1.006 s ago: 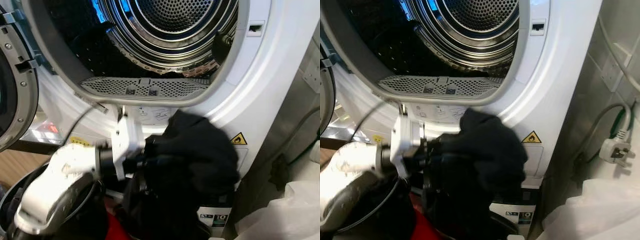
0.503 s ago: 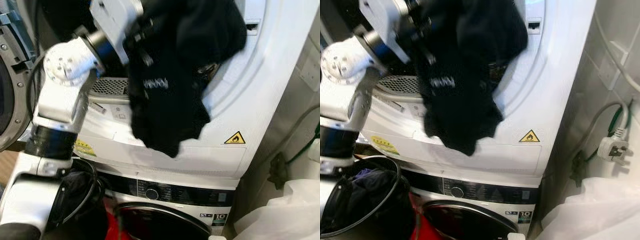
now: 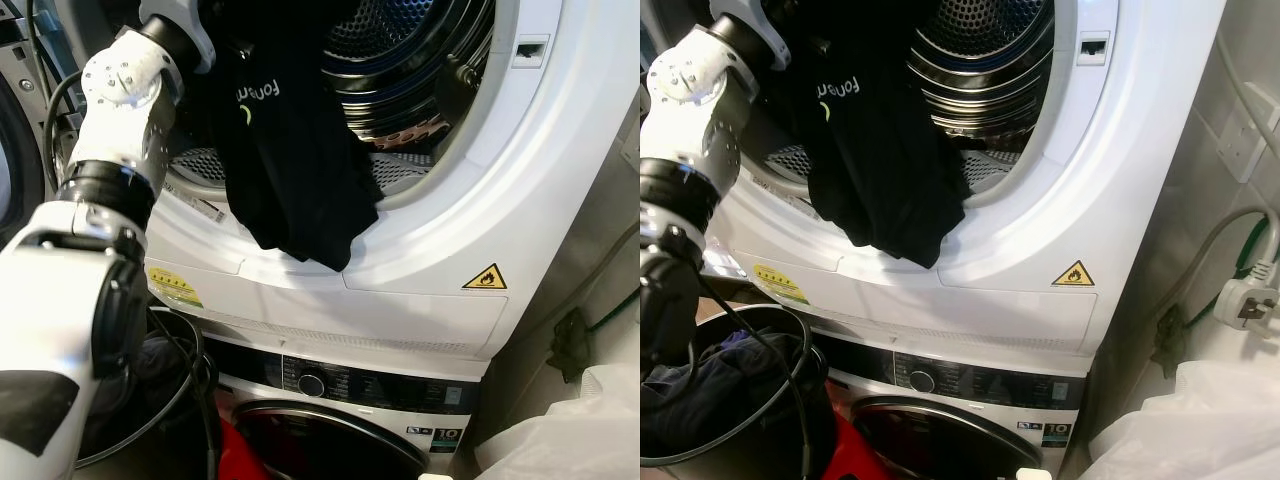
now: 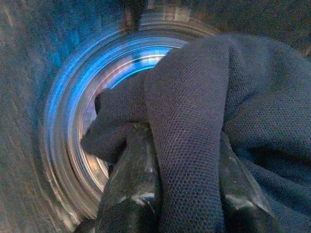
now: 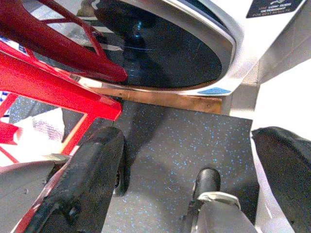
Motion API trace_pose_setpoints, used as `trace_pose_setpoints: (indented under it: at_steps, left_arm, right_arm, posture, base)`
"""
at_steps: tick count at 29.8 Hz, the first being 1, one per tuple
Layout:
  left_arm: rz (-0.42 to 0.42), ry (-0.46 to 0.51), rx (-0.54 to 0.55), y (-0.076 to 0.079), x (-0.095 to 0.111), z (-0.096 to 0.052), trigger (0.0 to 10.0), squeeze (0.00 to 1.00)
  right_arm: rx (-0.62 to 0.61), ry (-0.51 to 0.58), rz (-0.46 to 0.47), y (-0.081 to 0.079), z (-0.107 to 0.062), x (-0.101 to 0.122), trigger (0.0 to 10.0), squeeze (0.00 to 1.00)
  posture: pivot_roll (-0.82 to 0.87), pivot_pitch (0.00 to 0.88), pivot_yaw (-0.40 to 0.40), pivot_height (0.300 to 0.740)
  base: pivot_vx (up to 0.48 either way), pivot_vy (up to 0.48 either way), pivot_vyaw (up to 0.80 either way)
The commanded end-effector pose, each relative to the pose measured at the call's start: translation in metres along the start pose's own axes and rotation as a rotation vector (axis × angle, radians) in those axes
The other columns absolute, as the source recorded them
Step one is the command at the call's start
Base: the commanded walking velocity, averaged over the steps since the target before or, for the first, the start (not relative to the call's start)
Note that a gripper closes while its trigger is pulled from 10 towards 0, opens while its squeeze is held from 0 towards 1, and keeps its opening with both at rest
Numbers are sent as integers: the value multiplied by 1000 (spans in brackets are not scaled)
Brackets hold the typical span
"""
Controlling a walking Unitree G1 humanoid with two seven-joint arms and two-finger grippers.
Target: Clothes washing
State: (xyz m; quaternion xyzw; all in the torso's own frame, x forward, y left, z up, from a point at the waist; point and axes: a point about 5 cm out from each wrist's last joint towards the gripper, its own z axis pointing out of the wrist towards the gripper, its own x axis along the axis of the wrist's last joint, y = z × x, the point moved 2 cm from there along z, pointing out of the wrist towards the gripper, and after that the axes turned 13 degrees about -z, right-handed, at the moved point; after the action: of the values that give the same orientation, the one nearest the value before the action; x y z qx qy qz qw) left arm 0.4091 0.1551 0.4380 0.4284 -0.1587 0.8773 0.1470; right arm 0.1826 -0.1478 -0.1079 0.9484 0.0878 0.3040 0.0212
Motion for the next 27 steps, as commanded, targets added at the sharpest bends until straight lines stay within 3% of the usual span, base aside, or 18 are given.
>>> trace_pose_setpoints:
  at_steps: [1, 4, 5, 6, 9, 10, 11, 12, 13, 14, 15, 16, 22, 23, 24, 27]
  left_arm:
    - [-69, -138, -42, 2, -19, -1, 0, 0]
    - [-41, -272, -151, 15, -42, -6, 0, 0]
    - [-41, -272, -151, 15, -42, -6, 0, 0]
    - [49, -360, -200, 21, -56, -10, 0, 0]
    - [91, -405, -227, 25, -64, -13, 0, 0]
    - [101, -432, -257, 29, -67, -13, 706, 0]
    - [104, -441, -271, 31, -69, -13, 706, 0]
    - [103, -447, -285, 33, -70, -13, 1373, 0]
    - [99, -456, -298, 35, -71, -13, 3412, 0]
    - [96, -466, -311, 37, -72, -13, 8314, 0]
    - [94, -475, -321, 38, -73, -13, 8314, 0]
    - [100, -487, -338, 41, -73, -13, 10000, 0]
    - [37, -443, -327, 45, -64, -6, 10000, 0]
    - [0, -416, -313, 43, -59, -4, 10000, 357]
    - [-43, -384, -291, 41, -54, -2, 10000, 1000]
    - [-113, -336, -264, 38, -46, 1, 10000, 1000]
  right_arm:
    - [-8, -4, 20, -1, -1, -5, 10000, 0]
    - [-16, -9, 26, 1, -2, -9, 10000, 0]
    - [-16, -9, 26, 1, -2, -9, 10000, 0]
    - [-23, -15, 28, 3, -3, -13, 10000, 0]
    - [-32, -21, 31, 4, -5, -17, 10000, 0]
    - [-40, -26, 38, 6, -5, -20, 10000, 0]
    - [-43, -28, 42, 7, -6, -21, 10000, 0]
    - [-45, -29, 43, 7, -6, -22, 10000, 0]
    - [-46, -30, 44, 8, -6, -23, 10000, 0]
    - [-49, -29, 49, 8, -6, -23, 10000, 0]
    - [-51, -28, 53, 8, -7, -24, 10000, 0]
    - [-52, -28, 54, 8, -7, -24, 10000, 0]
    - [-53, -33, 60, 7, -8, -28, 10000, 0]
    - [-54, -34, 62, 7, -8, -29, 10000, 0]
    - [-55, -36, 62, 7, -9, -30, 10000, 0]
    - [-57, -41, 58, 7, -9, -31, 10000, 0]
  posture:
    - [30, 0, 123, 740]
    - [19, 0, 123, 740]
    - [19, 0, 123, 740]
    - [-3, 0, 129, 740]
    - [-14, 0, 132, 740]
    - [-31, 0, 141, 740]
    - [-31, 0, 141, 740]
    - [-43, 0, 144, 740]
    - [-43, 0, 144, 740]
    - [-50, 0, 145, 740]
    - [-50, 0, 145, 740]
    - [-56, 0, 149, 740]
    - [-63, 0, 151, 740]
    - [-64, 0, 152, 740]
    - [-59, 0, 152, 740]
    - [-61, 0, 154, 740]
  base:
    - [0, 0, 0]
    - [0, 0, 0]
    - [0, 0, 0]
    - [0, 0, 0]
    - [0, 0, 0]
    - [0, 0, 0]
    - [0, 0, 0]
    - [0, 0, 0]
    - [0, 0, 0]
    - [0, 0, 0]
    - [0, 0, 0]
    - [0, 0, 0]
    - [0, 0, 0]
    - [0, 0, 0]
    - [0, 0, 0]
    - [0, 0, 0]
